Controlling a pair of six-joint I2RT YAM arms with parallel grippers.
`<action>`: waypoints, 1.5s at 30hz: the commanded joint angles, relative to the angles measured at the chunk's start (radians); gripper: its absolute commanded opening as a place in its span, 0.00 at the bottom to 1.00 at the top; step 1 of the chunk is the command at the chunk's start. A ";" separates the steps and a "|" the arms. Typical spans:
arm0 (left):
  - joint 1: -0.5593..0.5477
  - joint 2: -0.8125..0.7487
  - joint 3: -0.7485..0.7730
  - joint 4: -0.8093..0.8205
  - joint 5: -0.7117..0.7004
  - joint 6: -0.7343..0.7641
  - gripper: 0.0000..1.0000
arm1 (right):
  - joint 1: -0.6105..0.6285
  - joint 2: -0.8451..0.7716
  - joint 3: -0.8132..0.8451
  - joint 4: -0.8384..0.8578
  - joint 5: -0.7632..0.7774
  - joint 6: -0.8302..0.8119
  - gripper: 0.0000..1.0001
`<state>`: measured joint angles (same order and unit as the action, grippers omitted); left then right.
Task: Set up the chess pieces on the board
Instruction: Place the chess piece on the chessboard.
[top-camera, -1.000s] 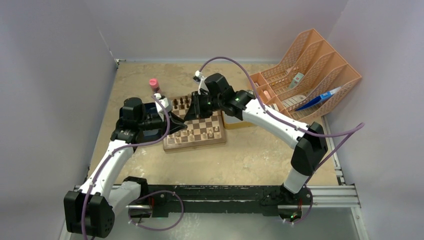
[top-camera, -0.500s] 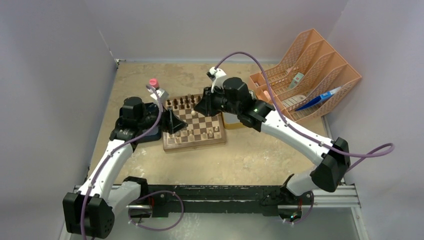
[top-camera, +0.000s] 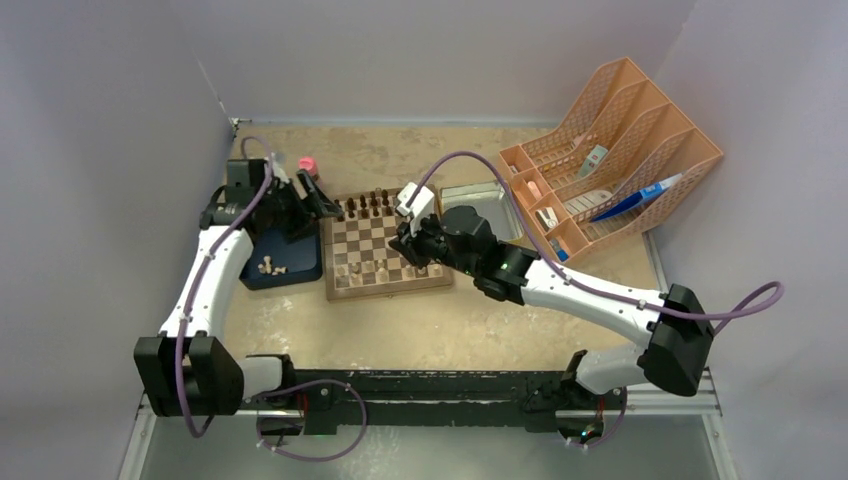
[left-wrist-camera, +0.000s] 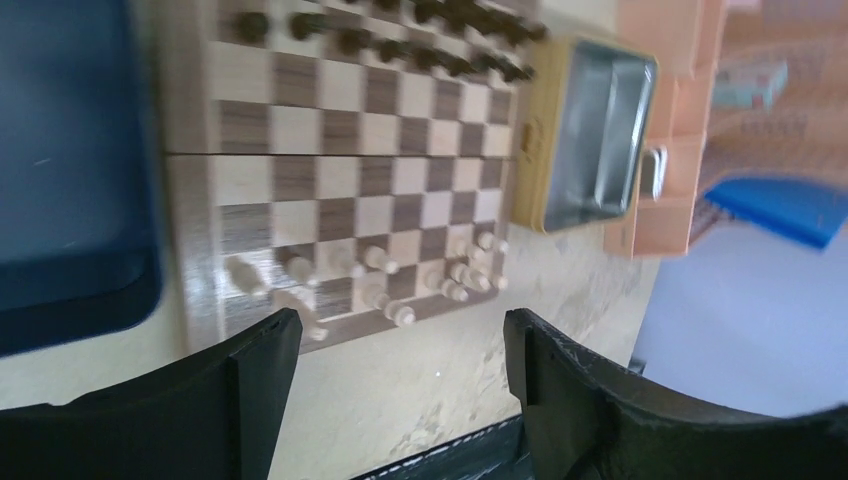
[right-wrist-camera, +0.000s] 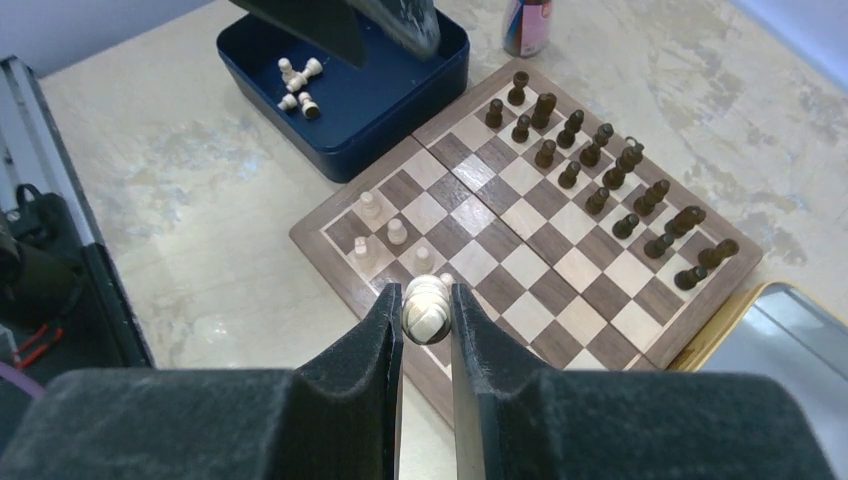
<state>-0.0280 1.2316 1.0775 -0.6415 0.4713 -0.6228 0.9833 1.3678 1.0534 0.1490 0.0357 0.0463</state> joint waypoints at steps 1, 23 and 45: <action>0.107 0.027 0.054 -0.120 -0.058 -0.086 0.74 | 0.014 -0.012 -0.047 0.139 0.041 -0.133 0.11; 0.109 0.048 0.048 -0.172 -0.117 -0.003 0.80 | 0.025 0.169 -0.135 0.271 -0.025 -0.314 0.13; 0.108 0.000 -0.038 -0.177 -0.038 -0.084 0.79 | 0.047 0.272 -0.163 0.309 0.014 -0.290 0.12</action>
<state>0.0811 1.2522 1.0336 -0.8371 0.4107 -0.6899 1.0210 1.6329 0.8783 0.4034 0.0360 -0.2581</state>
